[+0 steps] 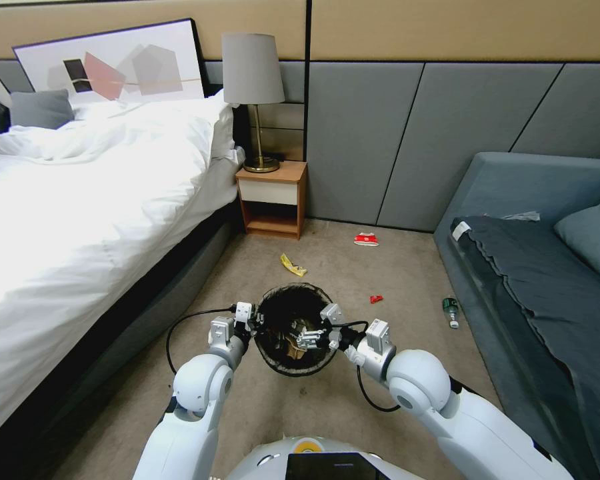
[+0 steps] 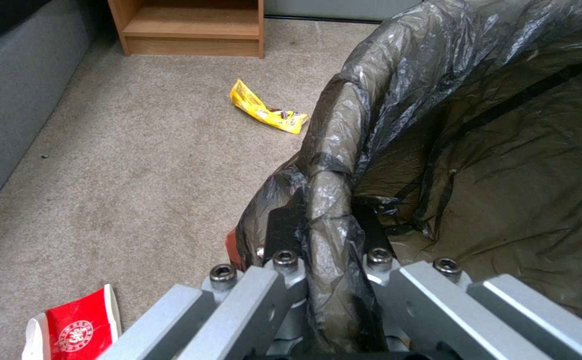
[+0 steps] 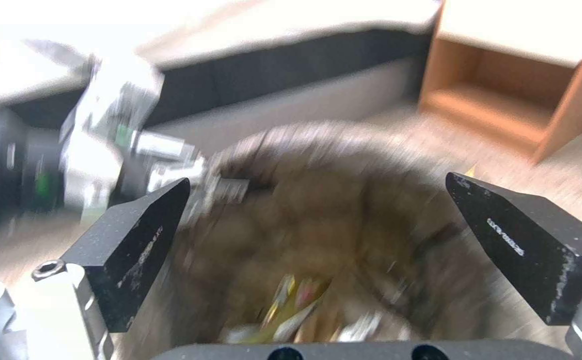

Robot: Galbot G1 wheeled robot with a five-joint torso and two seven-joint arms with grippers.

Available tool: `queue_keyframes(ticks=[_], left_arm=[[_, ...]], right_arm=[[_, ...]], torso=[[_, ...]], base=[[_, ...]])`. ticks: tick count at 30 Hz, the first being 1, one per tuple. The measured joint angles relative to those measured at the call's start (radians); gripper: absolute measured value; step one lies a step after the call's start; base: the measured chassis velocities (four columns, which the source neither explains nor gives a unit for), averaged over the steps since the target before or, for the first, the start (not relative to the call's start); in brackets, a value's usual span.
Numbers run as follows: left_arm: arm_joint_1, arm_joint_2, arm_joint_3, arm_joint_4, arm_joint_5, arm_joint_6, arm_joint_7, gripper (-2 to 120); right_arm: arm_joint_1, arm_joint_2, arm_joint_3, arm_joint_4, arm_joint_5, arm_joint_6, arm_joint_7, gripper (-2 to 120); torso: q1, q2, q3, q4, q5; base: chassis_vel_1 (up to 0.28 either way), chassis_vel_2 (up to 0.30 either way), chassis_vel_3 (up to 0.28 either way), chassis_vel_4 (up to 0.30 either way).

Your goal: Pick up the trash bin, then pick up the garbage from the floor and place it into the trash bin.

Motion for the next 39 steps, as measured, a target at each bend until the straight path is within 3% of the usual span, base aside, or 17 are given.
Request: queue_keyframes(ticks=[6,12,17,22,24,26,28,39], left_arm=[[0.001,0.001,-0.002,0.000,0.000,0.000,0.000,1],[0.011,0.006,-0.014,-0.005,-0.001,-0.003,0.001,1],[0.017,0.009,-0.019,-0.013,0.000,-0.003,0.002,1],[0.025,0.010,-0.022,-0.016,0.010,-0.004,0.008,1],[0.027,0.012,-0.024,-0.016,0.019,-0.004,0.015,1],[0.027,0.012,-0.025,-0.016,0.021,-0.004,0.016,1],[0.028,0.015,-0.027,-0.018,0.031,-0.004,0.025,1],[0.028,0.014,-0.026,-0.015,0.046,-0.005,0.035,1]], right_arm=[[-0.043,0.005,0.082,0.030,0.004,0.066,0.015,100],[-0.104,0.072,0.172,0.053,-0.019,0.176,0.129,100],[-0.151,0.108,0.252,0.055,-0.052,0.200,0.146,100],[-0.236,0.200,0.365,0.058,-0.122,0.227,0.136,100],[-0.298,0.306,0.432,0.047,-0.214,0.257,0.130,100],[-0.309,0.324,0.442,0.042,-0.238,0.266,0.128,100],[-0.363,0.398,0.490,0.012,-0.343,0.312,0.113,100],[-0.462,0.541,0.575,-0.088,-0.533,0.464,0.082,100]], torso=[[0.000,0.000,0.000,-0.0003,0.0000],[0.000,0.000,0.000,0.0000,0.0000],[0.000,0.000,0.000,0.0000,-0.0001],[0.000,0.000,0.000,-0.0002,0.0000],[0.000,0.000,0.000,-0.0002,-0.0002],[0.000,0.000,0.000,-0.0001,-0.0001],[0.000,0.000,0.000,-0.0002,-0.0001],[0.000,0.000,0.000,0.0000,-0.0001]], base=[[0.000,0.000,0.000,0.000],[0.000,0.000,0.000,0.000],[0.000,0.000,0.000,0.000],[0.000,0.000,0.000,0.000],[0.000,0.000,0.000,0.000],[0.000,0.000,0.000,0.000],[0.000,0.000,0.000,0.000],[0.000,0.000,0.000,0.000]])
